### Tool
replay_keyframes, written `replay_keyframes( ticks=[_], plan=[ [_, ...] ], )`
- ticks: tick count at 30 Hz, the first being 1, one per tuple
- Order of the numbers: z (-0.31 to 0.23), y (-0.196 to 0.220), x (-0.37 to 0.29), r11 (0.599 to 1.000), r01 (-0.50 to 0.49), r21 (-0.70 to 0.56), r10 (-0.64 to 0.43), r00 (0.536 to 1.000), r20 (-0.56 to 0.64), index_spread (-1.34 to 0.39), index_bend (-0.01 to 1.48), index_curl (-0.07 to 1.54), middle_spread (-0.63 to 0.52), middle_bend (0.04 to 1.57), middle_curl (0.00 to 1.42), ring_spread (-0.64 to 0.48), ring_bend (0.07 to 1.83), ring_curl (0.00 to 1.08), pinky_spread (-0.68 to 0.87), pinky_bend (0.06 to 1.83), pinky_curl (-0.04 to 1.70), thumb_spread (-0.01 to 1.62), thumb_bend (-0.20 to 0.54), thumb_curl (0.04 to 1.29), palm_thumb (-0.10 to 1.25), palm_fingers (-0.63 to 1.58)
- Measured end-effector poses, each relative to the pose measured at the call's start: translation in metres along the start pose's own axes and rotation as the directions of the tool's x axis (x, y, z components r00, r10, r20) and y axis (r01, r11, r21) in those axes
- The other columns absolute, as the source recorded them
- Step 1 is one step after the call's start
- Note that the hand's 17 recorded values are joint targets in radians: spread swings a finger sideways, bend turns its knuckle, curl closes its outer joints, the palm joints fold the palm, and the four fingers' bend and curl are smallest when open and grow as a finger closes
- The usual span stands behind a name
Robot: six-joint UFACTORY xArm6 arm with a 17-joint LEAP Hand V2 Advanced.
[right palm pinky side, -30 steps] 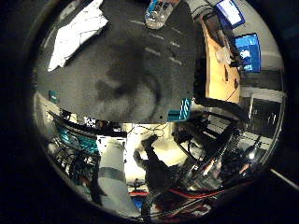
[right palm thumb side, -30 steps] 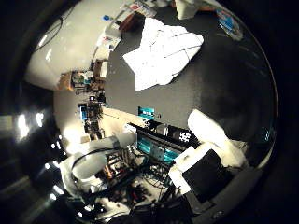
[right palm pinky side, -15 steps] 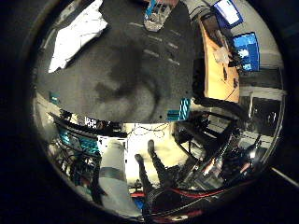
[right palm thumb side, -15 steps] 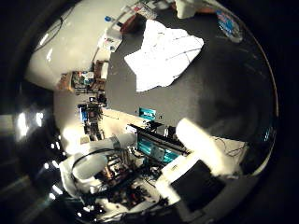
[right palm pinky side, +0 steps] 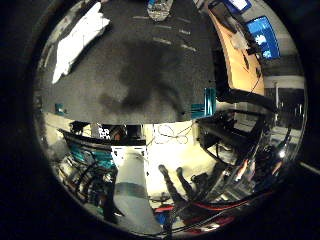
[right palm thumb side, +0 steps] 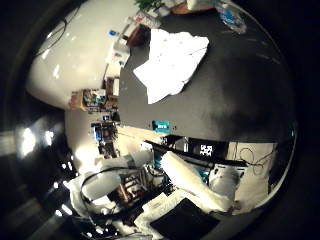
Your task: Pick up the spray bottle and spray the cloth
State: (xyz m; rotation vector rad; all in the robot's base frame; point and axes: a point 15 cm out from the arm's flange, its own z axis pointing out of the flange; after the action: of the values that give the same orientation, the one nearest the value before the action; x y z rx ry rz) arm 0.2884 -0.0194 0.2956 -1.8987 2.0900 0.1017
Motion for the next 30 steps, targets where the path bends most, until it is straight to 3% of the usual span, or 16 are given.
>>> replay_keyframes(
  ticks=[11, 30],
  plan=[
    [-0.003, -0.009, 0.026, 0.984, -0.153, 0.096, 0.146, 0.986, 0.075, -0.24, 0.15, 0.27, 0.15, 0.2, 0.32, 0.19, 0.24, 0.26, 0.39, 0.36, 0.33, 1.09, -0.023, 0.27, 0.51, 0.05],
    [-0.029, -0.029, 0.064, 0.884, -0.339, 0.322, 0.245, 0.922, 0.298, -0.19, 0.14, 0.25, 0.19, 0.22, 0.34, 0.19, 0.29, 0.27, 0.38, 0.39, 0.32, 1.1, -0.018, 0.28, 0.53, 0.08]
  ],
)
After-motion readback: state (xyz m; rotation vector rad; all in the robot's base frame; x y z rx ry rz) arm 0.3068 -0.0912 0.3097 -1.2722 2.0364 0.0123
